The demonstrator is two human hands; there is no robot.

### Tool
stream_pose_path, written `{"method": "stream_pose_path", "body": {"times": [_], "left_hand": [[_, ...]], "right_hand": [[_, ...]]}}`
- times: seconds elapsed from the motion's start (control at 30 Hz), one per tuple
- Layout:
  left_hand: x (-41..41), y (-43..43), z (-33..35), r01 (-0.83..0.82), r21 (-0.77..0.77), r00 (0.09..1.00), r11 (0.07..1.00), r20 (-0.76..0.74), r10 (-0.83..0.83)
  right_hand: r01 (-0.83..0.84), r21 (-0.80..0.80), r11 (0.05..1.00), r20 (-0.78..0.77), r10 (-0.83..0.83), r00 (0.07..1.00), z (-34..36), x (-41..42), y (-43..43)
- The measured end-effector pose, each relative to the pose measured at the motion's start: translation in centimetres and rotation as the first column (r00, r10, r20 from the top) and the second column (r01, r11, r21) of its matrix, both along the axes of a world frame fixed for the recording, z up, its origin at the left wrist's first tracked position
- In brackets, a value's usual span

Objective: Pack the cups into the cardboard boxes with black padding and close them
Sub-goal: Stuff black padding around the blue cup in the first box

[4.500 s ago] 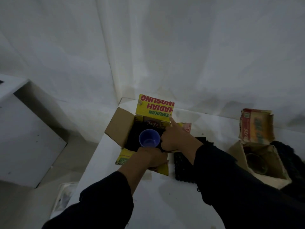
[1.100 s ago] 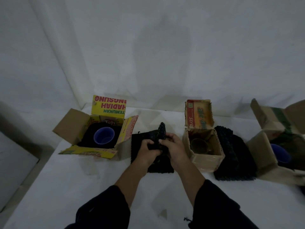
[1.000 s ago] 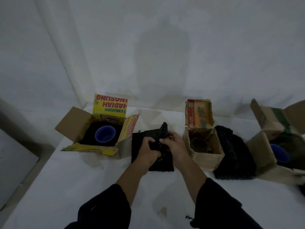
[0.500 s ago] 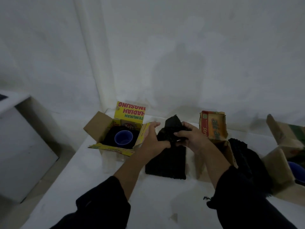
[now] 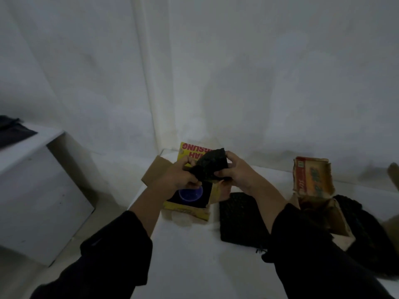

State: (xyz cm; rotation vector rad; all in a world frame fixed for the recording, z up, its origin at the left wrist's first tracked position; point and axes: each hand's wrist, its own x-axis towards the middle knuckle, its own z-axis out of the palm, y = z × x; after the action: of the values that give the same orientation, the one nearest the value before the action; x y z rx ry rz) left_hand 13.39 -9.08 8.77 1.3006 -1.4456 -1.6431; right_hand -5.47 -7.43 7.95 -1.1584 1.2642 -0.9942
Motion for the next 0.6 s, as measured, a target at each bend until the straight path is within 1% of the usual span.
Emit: {"method": "stream_pose_path", "body": {"times": [0.1, 0.2, 0.27, 0.33, 0.4, 0.47, 0.5, 0.6], "left_hand": [[1.9, -1.5, -0.4, -0.025, 0.004, 1.000, 1.000, 0.009, 0.025], [3.4, -2.9, -1.7, 0.052, 0.093, 0.999, 0.994, -0.016, -0.050], [4.1, -3.6, -2.3, 0.078, 0.152, 0.997, 0.985, -0.032, -0.074], [4.5, -4.0, -2.7, 0.104, 0.156, 0.993, 0.982, 0.032, -0.110], [4.7, -4.4, -3.1, 0.127, 0.123, 0.982, 0.984, 0.125, -0.142], [5.0, -4.8, -3.6, 0.129, 0.061, 0.968, 0.990, 0.210, -0.139], [5.1, -5.0, -3.9, 0.121, 0.031, 0.961, 0.992, 0.248, -0.125], [5.4, -5.5, -4.6, 0.122, -0.110, 0.934, 0.986, 0.350, -0.076]], "right_hand": [[-0.010, 0.027, 1.000, -0.111, 0.013, 0.994, -0.8, 1.6, -1.2], [-0.025, 0.066, 0.997, -0.242, 0.041, 0.969, -1.6, 3.1, -2.1], [-0.069, 0.083, 0.994, -0.384, 0.096, 0.918, -1.9, 3.9, -2.6], [-0.088, 0.111, 0.990, -0.493, 0.132, 0.860, -2.3, 4.6, -2.9], [-0.090, 0.126, 0.988, -0.577, 0.147, 0.803, -2.6, 4.8, -3.2], [-0.105, 0.116, 0.988, -0.650, 0.155, 0.744, -2.9, 4.8, -3.4], [-0.119, 0.104, 0.987, -0.659, 0.158, 0.736, -3.1, 4.8, -3.5], [-0.140, 0.069, 0.988, -0.578, 0.154, 0.801, -3.6, 4.9, -3.4]]}}
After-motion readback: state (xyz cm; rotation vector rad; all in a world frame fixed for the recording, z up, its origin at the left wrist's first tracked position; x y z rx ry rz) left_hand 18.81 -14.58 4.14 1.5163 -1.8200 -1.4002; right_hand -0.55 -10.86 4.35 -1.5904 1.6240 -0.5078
